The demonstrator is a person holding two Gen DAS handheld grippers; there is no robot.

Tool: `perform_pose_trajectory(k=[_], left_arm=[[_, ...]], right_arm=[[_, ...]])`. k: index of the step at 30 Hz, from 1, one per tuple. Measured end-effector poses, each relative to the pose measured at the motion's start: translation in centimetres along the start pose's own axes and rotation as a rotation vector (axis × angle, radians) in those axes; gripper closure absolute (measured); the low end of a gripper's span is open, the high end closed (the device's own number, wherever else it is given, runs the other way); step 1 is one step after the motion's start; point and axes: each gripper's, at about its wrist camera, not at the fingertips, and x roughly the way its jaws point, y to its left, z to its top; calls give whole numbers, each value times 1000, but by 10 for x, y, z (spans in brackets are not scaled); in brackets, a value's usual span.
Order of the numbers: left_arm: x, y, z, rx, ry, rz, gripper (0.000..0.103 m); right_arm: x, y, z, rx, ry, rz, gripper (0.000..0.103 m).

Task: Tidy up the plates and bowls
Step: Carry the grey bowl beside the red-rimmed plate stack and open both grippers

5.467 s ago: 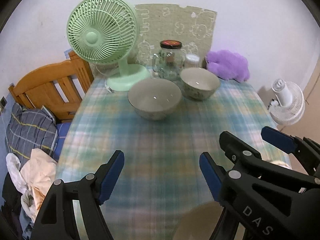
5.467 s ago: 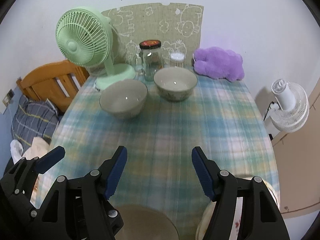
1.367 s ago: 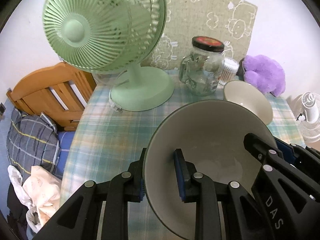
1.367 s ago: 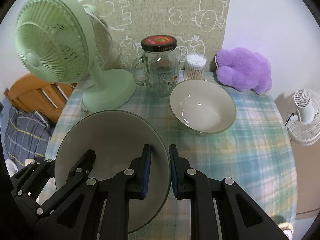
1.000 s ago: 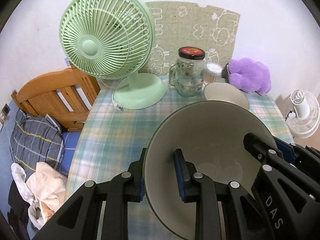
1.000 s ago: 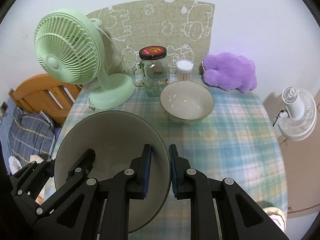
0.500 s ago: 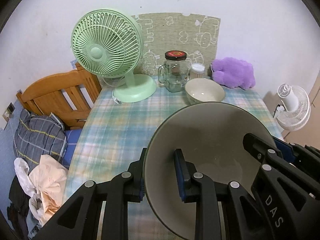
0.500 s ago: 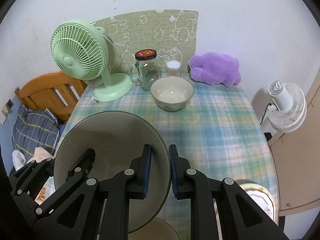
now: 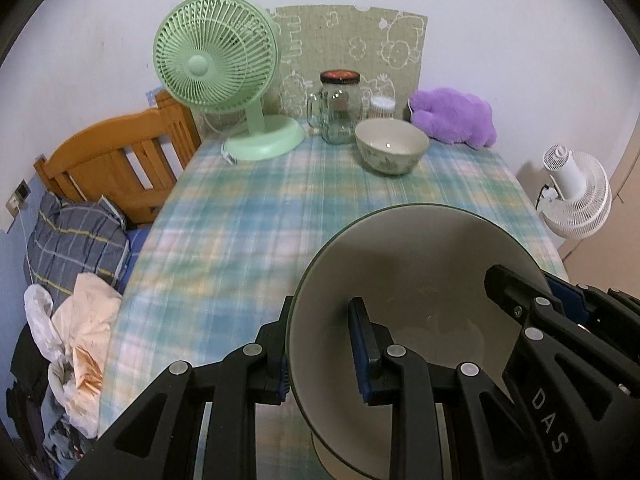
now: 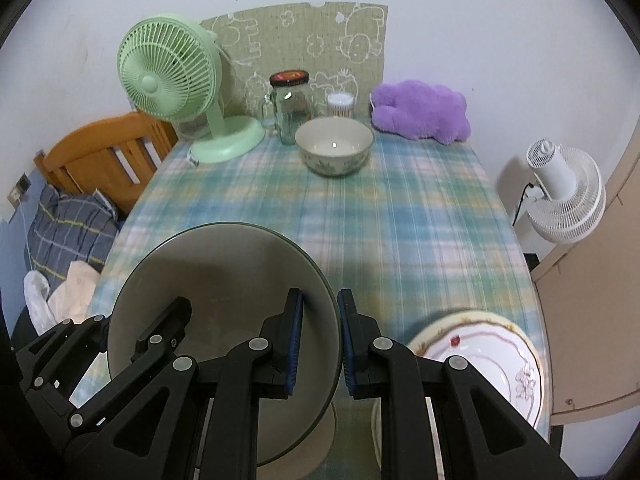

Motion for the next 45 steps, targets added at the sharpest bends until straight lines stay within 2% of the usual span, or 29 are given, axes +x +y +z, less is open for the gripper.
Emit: perform_pose_trajectory(k=[10, 19, 28, 32, 41, 45], left_arm=[[12, -11, -34, 37, 52, -30, 80], [23, -9, -56, 34, 113, -17, 80], [20, -9, -59, 42, 110, 22, 80], [24, -4, -62, 23, 139, 30, 80], [38, -2, -68, 1, 187, 1, 80], [40, -5, -68, 15, 172, 10, 80]], right_arm=[[7, -11, -37, 25, 55, -17, 82], [23, -10, -61, 17, 123, -7, 82], [29, -10, -63, 32, 151, 18, 82], [30, -6, -65, 23, 161, 27, 82], [37, 0, -68, -15, 157, -6, 82], [43, -3, -70, -2, 174, -10, 82]])
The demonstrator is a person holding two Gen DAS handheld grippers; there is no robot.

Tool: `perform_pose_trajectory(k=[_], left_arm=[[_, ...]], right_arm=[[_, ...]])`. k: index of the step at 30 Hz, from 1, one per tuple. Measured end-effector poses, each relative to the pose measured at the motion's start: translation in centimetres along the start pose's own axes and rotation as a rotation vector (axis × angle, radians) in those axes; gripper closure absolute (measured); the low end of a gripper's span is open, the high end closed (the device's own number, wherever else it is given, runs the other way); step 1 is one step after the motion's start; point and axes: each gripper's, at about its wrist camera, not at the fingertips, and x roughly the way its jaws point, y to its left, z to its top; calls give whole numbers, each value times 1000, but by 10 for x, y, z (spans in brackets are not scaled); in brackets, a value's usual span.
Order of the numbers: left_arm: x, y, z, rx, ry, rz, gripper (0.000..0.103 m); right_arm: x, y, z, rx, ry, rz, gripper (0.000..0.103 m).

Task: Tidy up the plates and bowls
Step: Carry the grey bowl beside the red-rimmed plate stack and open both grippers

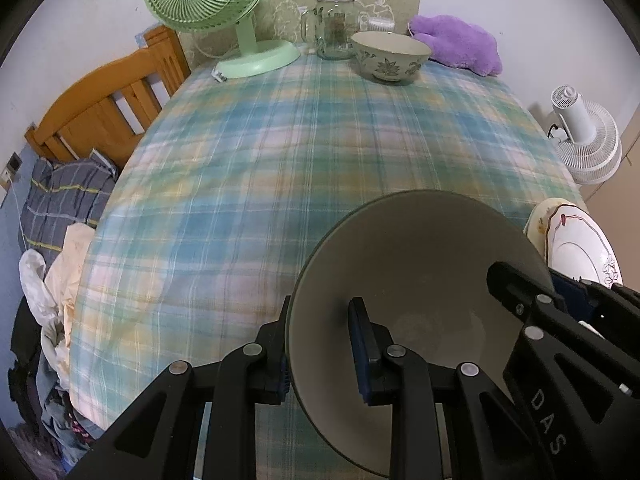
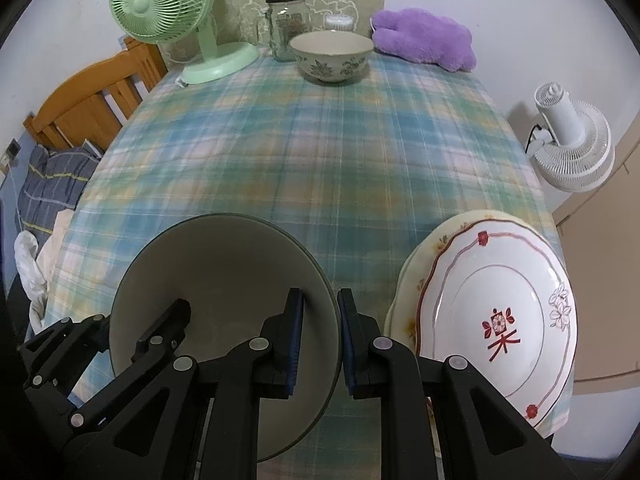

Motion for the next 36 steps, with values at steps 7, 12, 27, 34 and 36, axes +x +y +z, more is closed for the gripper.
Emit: perform_pose_trajectory(k=[7, 12, 27, 34, 36], left_arm=[[7, 1, -1, 0, -28, 13, 80], [5, 0, -1, 4, -5, -49, 65], [-48, 10, 20, 62, -94, -153, 33], [-72, 16, 44, 73, -169, -188, 29], [-77, 16, 51, 81, -190, -189, 27]], right_arm=[[10, 2, 1, -4, -20, -9, 82], [9, -1, -1, 22, -15, -3, 81], [-47, 13, 13, 64, -110, 0, 40], [-75, 18, 34, 74, -188, -30, 26], [-82, 17, 41, 82, -206, -37, 25]])
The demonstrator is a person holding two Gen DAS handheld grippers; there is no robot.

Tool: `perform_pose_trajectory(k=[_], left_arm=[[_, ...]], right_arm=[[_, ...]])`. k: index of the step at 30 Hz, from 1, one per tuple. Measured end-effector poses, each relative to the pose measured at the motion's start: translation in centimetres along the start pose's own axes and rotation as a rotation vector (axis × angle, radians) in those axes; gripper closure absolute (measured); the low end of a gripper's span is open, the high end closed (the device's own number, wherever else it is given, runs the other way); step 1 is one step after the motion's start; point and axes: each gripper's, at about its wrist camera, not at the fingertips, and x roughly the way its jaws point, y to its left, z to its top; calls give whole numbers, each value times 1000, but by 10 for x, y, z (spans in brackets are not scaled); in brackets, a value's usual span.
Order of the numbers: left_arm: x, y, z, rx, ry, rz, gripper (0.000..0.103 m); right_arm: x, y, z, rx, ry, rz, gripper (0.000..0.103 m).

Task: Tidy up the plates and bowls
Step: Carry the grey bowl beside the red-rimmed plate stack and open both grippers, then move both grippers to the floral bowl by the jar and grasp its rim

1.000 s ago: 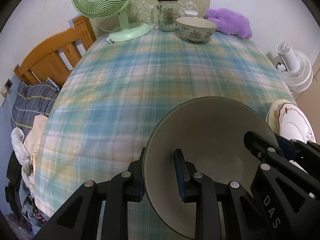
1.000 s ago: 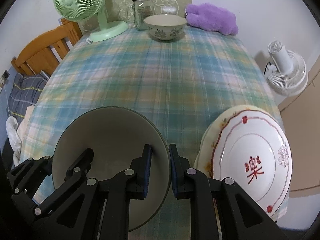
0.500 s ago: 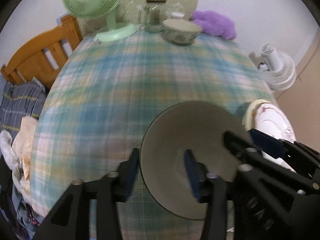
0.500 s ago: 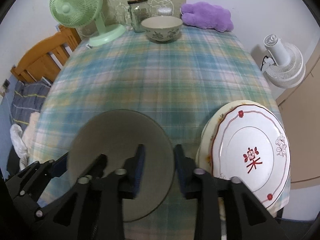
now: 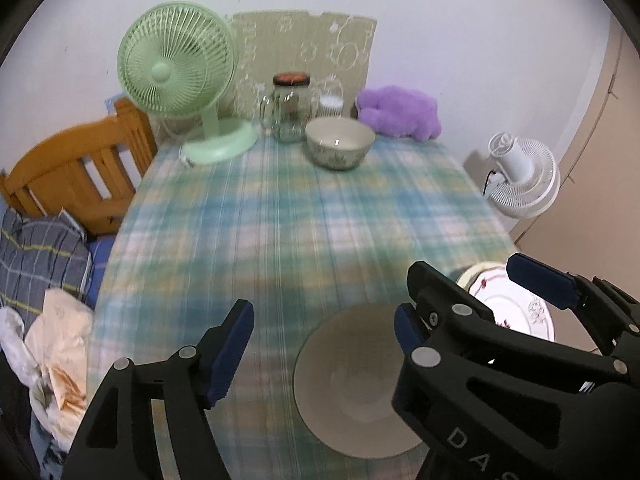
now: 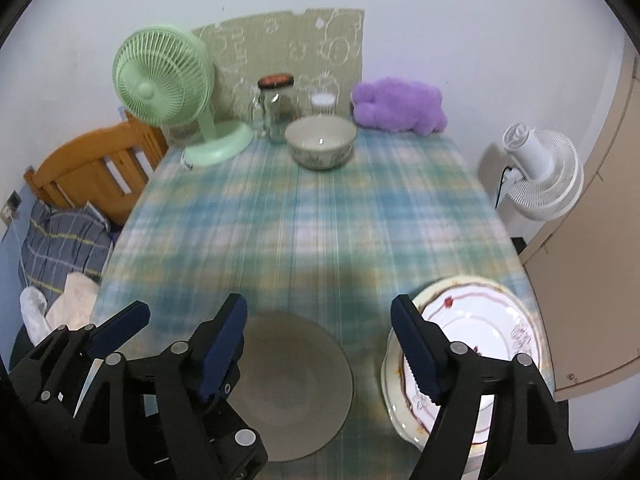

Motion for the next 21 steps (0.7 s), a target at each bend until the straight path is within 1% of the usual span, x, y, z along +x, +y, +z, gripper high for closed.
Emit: perform_pose_trajectory(k=[5, 10, 12, 15, 17, 21], left_arm=[[-5, -2, 21, 7, -36, 2, 25], [2, -13, 44, 10, -59, 21, 25], [9, -19, 55, 8, -64, 33, 25], [18, -27, 68, -10, -58, 43, 25], [26, -34, 80, -25, -69, 50, 25], [44, -44, 104, -60, -72, 82, 25]], right_arm=[[-8, -4, 21, 12, -33, -18, 25], [-7, -14, 43, 7, -64, -14, 25], [-3, -20, 53, 9, -69, -18, 25], [9, -32, 71, -2, -63, -1, 25], [15, -40, 83, -15, -65, 5, 25], [33, -58, 111, -48, -66, 51, 25]])
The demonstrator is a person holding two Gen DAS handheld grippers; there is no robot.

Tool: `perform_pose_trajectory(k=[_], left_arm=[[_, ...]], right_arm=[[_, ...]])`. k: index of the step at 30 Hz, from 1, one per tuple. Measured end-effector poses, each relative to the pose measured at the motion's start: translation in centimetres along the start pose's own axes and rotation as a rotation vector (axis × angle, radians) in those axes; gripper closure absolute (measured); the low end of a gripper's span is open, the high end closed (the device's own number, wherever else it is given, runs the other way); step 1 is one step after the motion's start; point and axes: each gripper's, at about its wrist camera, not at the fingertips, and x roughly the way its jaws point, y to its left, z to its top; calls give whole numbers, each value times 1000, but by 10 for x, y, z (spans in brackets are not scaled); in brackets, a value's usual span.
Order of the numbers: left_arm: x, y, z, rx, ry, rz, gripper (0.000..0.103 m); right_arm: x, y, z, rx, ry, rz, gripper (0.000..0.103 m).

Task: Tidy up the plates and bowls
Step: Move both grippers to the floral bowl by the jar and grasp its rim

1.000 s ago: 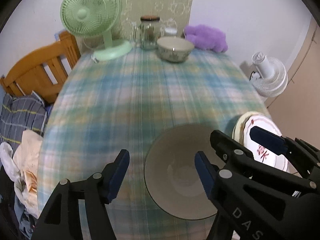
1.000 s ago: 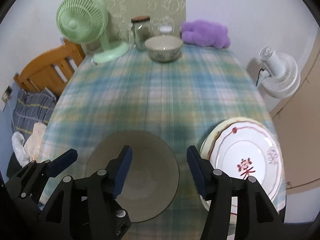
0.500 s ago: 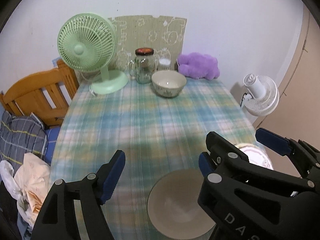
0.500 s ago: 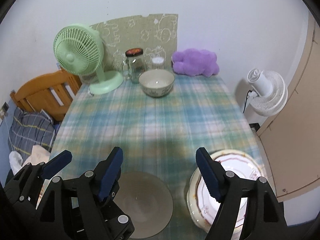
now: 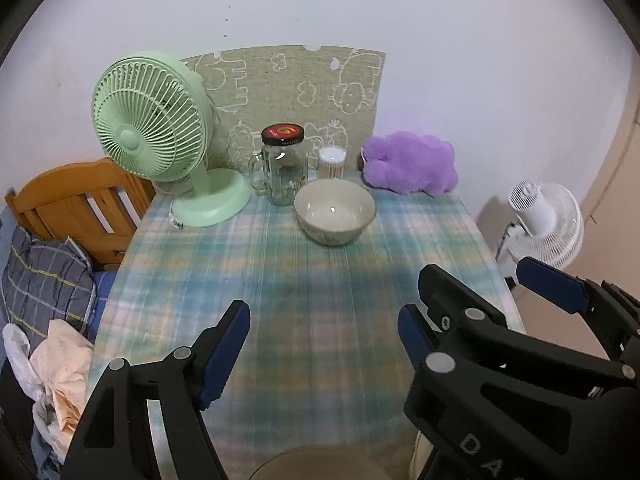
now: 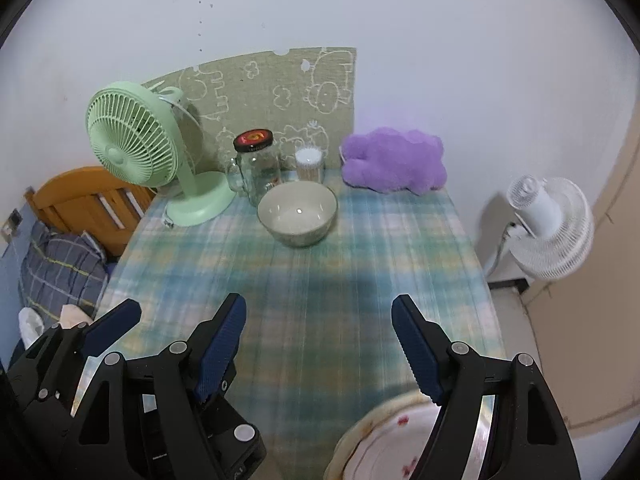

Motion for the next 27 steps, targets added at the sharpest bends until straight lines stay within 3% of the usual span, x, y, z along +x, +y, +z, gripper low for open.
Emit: perform_pose_trajectory(k=[17, 27], left_arm=[[81, -29, 74, -79, -24, 169, 26], [139, -15, 96, -105, 6, 196, 38]], right_arm=[[89, -47, 87, -41, -13, 105, 32], [158, -40, 115, -37, 25, 118, 45]])
